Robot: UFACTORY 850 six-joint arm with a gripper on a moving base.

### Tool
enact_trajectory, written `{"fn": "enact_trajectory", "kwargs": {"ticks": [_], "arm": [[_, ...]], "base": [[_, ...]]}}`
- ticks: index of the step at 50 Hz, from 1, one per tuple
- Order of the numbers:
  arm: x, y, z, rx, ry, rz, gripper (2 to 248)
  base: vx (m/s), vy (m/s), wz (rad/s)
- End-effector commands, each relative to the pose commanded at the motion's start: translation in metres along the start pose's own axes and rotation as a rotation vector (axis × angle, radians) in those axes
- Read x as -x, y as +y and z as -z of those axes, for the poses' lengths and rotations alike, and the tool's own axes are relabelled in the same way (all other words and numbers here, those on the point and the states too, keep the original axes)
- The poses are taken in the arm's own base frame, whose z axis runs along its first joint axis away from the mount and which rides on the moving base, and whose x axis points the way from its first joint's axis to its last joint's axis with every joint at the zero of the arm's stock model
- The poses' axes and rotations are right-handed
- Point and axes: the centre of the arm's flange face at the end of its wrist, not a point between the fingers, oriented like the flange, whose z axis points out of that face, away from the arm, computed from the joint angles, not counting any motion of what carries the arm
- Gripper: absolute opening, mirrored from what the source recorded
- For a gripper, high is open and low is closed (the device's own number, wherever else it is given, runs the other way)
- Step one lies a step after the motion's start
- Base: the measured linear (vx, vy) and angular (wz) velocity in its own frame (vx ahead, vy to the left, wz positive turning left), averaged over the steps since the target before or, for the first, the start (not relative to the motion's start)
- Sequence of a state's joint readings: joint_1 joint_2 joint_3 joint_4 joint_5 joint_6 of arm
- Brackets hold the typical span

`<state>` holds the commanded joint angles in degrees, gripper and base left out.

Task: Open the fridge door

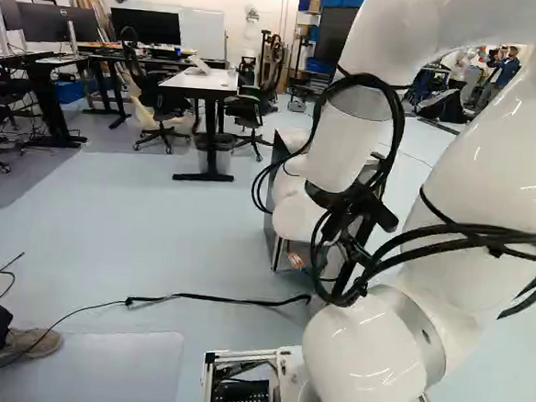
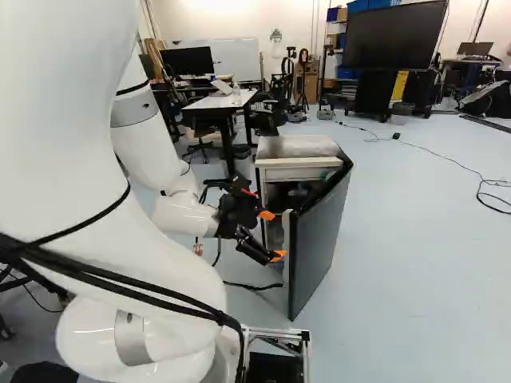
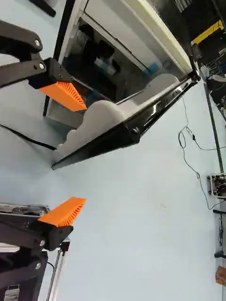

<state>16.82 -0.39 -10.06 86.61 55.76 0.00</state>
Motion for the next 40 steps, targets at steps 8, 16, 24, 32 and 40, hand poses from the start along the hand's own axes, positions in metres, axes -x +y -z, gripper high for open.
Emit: {"fn": "enact_trajectory", "kwargs": {"ticks": [8,16,24,32,40], "arm": [[-0.002,-0.002,0.000,-0.002,0.024,0.001,247],[-0.006,-0.008,-0.003,0.009,0.054,-0.008,247],[-0.012,-0.014,-0.009,0.030,0.088,-0.025,247],[-0.018,-0.021,-0.017,0.055,0.116,-0.044,247],[-0.025,-0.026,-0.026,0.083,0.137,-0.064,247]], "base": [[0.000,0.000,0.000],[0.000,0.000,0.000],[0.000,0.000,0.000],[0.000,0.000,0.000],[0.000,0.000,0.000]]}}
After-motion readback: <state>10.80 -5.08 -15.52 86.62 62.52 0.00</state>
